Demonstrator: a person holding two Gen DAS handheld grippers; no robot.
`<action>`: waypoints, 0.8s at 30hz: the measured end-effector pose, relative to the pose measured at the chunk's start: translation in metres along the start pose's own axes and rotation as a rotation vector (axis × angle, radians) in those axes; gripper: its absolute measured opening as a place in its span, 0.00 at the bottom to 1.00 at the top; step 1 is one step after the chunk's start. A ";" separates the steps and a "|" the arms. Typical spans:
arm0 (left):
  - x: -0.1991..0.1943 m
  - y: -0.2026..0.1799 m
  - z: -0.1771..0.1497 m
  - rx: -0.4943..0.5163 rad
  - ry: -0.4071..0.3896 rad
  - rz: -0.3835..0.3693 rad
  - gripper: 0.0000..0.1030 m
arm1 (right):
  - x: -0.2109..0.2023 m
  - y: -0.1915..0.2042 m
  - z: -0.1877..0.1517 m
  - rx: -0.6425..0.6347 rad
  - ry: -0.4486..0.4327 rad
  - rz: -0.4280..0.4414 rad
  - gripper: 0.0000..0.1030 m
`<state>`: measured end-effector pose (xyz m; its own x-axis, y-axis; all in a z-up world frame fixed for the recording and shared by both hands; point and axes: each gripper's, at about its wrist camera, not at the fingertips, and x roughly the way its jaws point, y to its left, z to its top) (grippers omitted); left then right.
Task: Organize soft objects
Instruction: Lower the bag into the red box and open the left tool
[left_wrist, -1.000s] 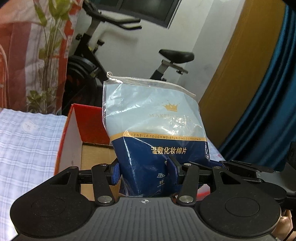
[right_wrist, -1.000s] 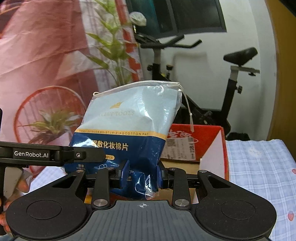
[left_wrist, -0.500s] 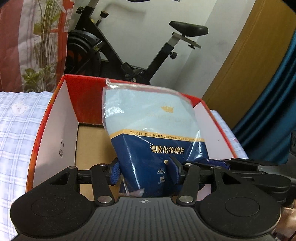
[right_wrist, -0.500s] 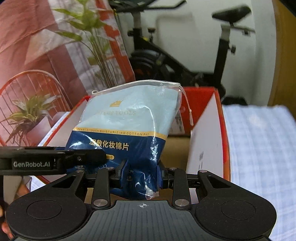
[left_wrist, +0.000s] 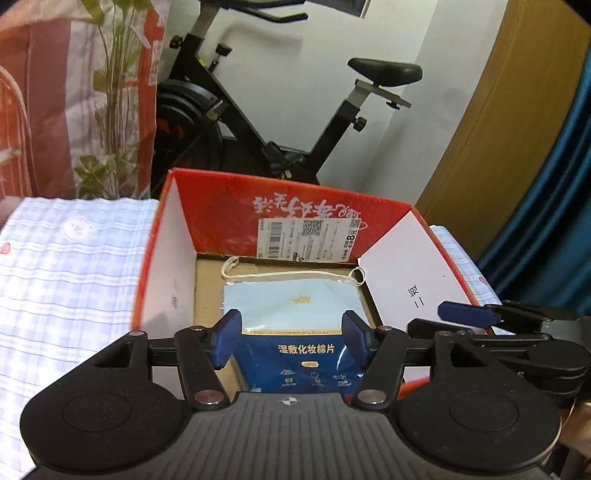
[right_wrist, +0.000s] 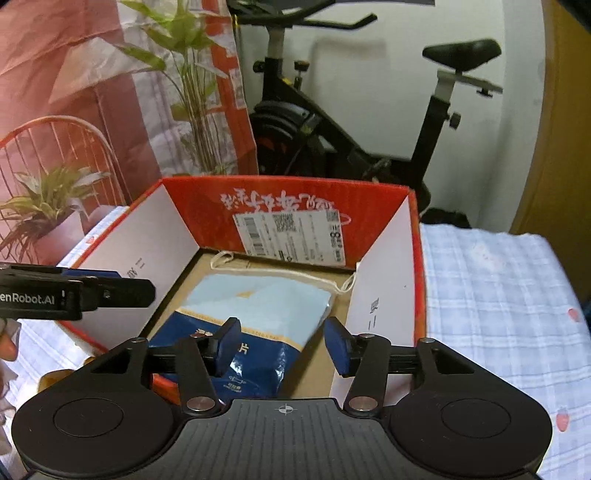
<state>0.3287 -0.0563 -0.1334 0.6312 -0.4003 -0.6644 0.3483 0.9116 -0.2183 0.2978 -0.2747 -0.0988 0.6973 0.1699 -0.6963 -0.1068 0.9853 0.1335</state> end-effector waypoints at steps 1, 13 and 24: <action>-0.006 -0.001 -0.001 0.009 -0.006 0.007 0.64 | -0.006 0.000 0.000 0.000 -0.008 0.001 0.46; -0.068 0.001 -0.035 0.066 -0.073 0.159 0.81 | -0.072 0.020 -0.029 -0.017 -0.165 0.001 0.80; -0.095 0.001 -0.064 0.044 -0.098 0.196 0.98 | -0.103 0.037 -0.055 -0.013 -0.259 -0.017 1.00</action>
<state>0.2244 -0.0111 -0.1164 0.7534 -0.2250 -0.6179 0.2412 0.9687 -0.0587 0.1832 -0.2550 -0.0606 0.8570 0.1441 -0.4947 -0.1014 0.9885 0.1124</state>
